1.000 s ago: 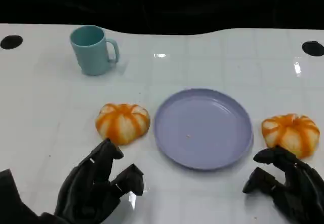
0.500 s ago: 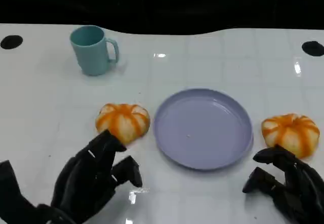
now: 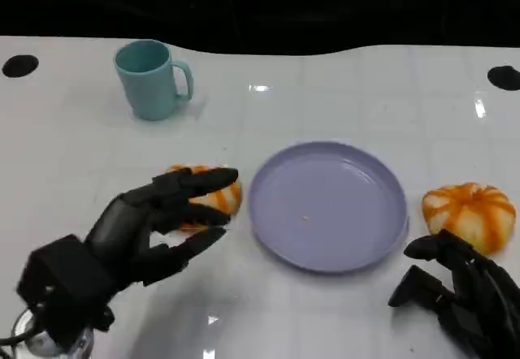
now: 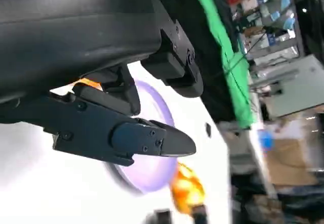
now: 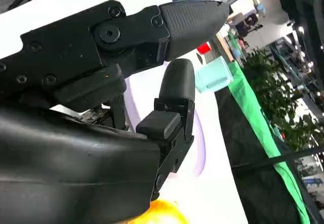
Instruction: Grasp the bread from the table and place it into the plate.
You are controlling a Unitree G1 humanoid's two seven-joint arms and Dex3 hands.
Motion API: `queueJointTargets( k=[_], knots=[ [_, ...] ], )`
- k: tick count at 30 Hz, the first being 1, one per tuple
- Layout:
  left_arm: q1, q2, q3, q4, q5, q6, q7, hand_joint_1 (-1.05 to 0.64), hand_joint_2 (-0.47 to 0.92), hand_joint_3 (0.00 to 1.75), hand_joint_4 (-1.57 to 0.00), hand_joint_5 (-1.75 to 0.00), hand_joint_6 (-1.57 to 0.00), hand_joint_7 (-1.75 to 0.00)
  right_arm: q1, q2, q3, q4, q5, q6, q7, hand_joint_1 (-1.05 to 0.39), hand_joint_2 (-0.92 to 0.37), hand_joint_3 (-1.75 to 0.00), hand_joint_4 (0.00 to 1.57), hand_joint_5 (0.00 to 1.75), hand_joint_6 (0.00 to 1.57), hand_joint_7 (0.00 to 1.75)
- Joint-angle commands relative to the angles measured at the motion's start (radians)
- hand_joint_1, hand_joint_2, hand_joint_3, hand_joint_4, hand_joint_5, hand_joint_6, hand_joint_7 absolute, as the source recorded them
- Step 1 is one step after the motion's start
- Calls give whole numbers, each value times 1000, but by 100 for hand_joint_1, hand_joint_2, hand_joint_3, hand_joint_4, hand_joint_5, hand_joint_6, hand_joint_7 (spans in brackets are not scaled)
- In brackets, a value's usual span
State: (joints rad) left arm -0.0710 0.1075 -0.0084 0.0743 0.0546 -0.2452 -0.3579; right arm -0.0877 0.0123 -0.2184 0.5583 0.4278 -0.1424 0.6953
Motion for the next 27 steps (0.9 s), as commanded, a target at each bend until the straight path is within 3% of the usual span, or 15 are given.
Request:
queueJointTargets(
  k=[1,8,10,14,21,27],
  knots=[
    [-38,71,-33,-38,179,27,101,-43,91,5,-32,-60,-51,0,12,-15,-4,-17,9,11,0,-53,-92,-22,68,151,62,116],
    [-68,121,-78,-31,338,17,204,-43,90,1,-31,-55,-50,0,16,-12,-4,-29,5,18,-15,-55,-92,-20,69,152,64,117],
    [-109,186,-121,-29,481,2,240,-44,89,1,-27,-48,-47,0,19,-14,3,-33,-6,9,-13,-55,-92,-22,68,154,62,120],
    [-156,251,-176,-13,629,-8,288,-48,88,0,-22,-33,-41,0,18,-10,0,-32,-1,11,-12,-55,-92,-23,67,155,60,123],
    [-233,309,-276,-17,801,110,182,-50,88,0,-4,-19,-24,0,21,-5,-3,-37,5,20,-17,-55,-92,-20,69,151,62,120],
    [-251,316,-308,-29,829,169,144,-49,86,0,-2,-16,-22,0,23,-5,-2,-40,4,22,-19,-55,-92,-21,69,152,63,119]
  ],
)
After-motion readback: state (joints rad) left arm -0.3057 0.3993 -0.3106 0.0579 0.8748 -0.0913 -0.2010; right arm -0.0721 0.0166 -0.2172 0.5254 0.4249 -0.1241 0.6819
